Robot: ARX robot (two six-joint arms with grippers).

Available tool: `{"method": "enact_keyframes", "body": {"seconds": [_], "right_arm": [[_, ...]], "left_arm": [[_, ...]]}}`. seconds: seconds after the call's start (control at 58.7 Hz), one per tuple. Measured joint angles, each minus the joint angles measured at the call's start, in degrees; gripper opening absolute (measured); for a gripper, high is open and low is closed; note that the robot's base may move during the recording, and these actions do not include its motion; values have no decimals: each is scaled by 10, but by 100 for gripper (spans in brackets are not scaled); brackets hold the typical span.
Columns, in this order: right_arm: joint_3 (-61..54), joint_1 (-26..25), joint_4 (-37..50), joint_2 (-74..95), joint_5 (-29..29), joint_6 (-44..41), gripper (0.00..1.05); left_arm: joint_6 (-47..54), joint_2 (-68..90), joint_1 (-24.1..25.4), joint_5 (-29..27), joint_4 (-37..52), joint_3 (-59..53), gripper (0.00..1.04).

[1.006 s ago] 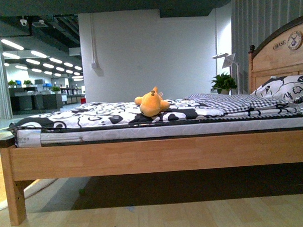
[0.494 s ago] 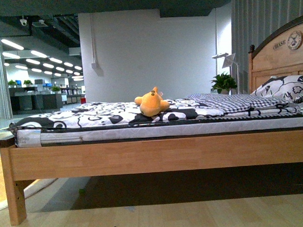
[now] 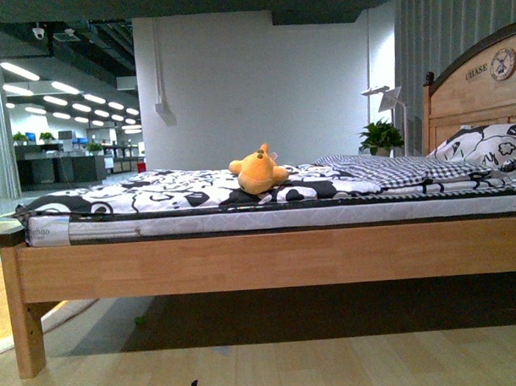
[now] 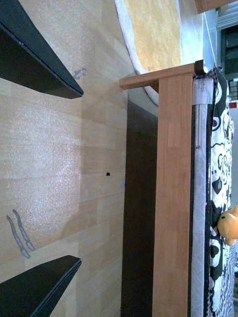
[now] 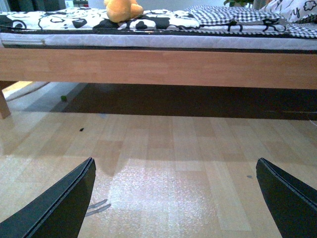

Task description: Put away toys

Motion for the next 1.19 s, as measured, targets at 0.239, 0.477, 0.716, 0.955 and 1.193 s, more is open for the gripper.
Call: {"method": "enact_keyframes", "body": {"seconds": [0.239, 0.477, 0.716, 0.955, 1.193], "right_arm": [[0, 0, 0, 0, 0, 0, 98], [0, 0, 0, 0, 0, 0, 98], [0, 0, 0, 0, 0, 0, 98], [0, 0, 0, 0, 0, 0, 98], [0, 0, 0, 0, 0, 0, 98]], "left_arm": [[0, 0, 0, 0, 0, 0, 98], [0, 0, 0, 0, 0, 0, 98], [0, 0, 0, 0, 0, 0, 98], [0, 0, 0, 0, 0, 0, 98], [0, 0, 0, 0, 0, 0, 98]]}}
